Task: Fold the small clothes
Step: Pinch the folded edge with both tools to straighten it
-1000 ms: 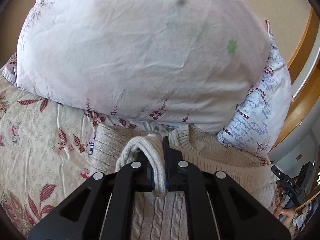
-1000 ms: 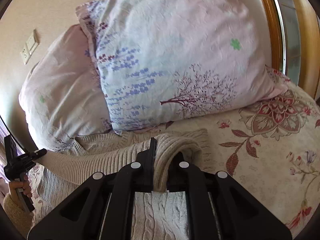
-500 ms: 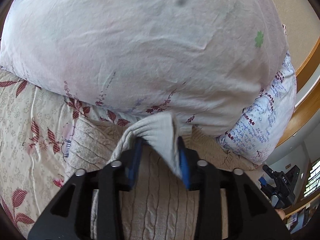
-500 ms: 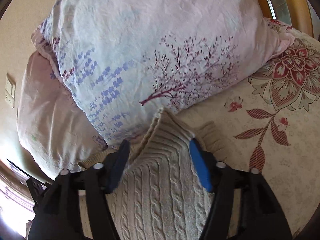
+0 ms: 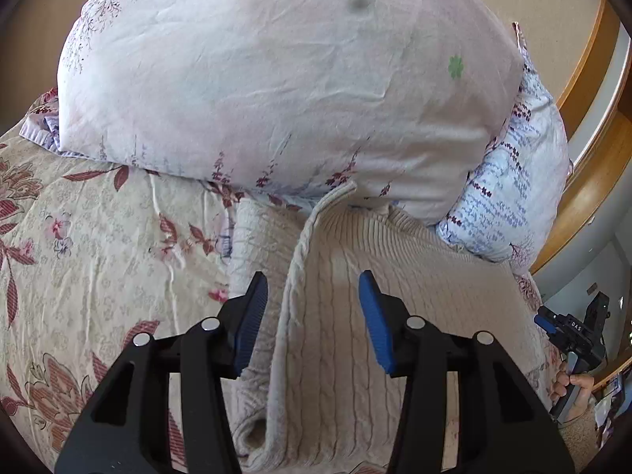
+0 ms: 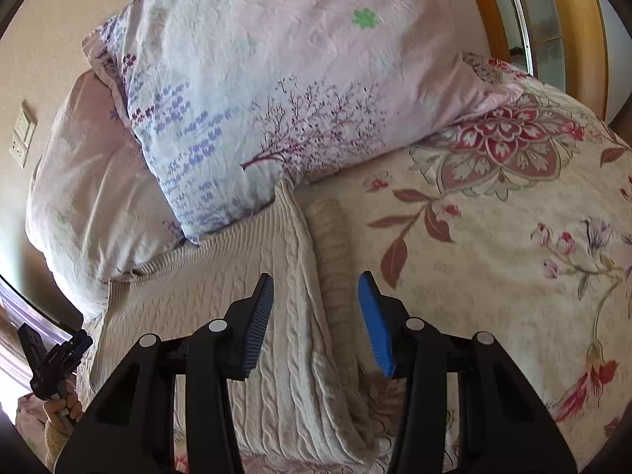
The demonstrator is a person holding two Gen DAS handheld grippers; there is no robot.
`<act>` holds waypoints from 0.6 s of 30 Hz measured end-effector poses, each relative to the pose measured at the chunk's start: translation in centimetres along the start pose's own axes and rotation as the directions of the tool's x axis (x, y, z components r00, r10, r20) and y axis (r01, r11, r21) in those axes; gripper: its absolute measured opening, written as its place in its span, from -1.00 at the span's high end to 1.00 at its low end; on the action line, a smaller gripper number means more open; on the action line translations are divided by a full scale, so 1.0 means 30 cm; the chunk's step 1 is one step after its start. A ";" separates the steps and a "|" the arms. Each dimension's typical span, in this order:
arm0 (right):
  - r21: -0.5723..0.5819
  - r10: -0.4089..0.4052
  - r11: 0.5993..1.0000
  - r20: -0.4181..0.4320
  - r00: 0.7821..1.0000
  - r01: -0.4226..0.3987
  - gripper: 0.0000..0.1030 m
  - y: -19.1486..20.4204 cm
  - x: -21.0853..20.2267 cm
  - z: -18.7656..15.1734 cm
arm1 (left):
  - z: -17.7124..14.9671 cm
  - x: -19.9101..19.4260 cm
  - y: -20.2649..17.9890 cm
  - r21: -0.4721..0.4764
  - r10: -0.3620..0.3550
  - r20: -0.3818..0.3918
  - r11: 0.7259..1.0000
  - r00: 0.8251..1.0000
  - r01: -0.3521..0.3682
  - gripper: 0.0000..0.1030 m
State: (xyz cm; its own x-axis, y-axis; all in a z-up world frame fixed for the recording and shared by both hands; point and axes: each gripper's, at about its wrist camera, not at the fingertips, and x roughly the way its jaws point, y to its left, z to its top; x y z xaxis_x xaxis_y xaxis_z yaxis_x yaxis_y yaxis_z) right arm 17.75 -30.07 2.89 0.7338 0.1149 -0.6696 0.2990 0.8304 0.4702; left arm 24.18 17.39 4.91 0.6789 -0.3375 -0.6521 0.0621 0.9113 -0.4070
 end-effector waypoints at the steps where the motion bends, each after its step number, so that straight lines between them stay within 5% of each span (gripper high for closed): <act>1: -0.002 0.009 1.000 -0.015 1.000 -0.009 0.09 -0.001 0.002 -0.015 | -0.015 -0.001 0.002 0.010 0.009 -0.008 1.000 1.000 -0.009 0.09; 5: -0.045 0.025 0.999 -0.045 0.999 -0.027 0.13 0.014 -0.024 -0.073 | -0.070 -0.002 0.002 0.043 0.018 -0.039 0.999 0.999 -0.016 0.09; 8: -0.091 0.008 0.996 -0.063 0.998 -0.014 0.35 0.034 -0.022 -0.095 | -0.096 0.007 -0.014 0.077 0.034 -0.050 0.997 0.998 -0.030 0.13; 12: -0.128 -0.029 0.992 -0.050 0.998 0.022 0.60 0.046 -0.021 -0.107 | -0.118 0.015 -0.031 0.098 0.037 -0.059 0.995 0.998 -0.031 0.55; 18: -0.131 -0.048 0.991 -0.047 0.998 0.041 0.59 0.046 -0.016 -0.112 | -0.132 0.022 -0.027 0.087 0.029 -0.073 0.996 0.997 -0.022 0.65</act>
State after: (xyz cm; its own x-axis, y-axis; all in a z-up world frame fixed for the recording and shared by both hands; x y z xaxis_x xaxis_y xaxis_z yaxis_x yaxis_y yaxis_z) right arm 15.76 -27.16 1.93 0.6889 0.1008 -0.7178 0.2466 0.8987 0.3628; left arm 21.67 15.50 2.29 0.6249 -0.3277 -0.7086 0.1104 0.9356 -0.3353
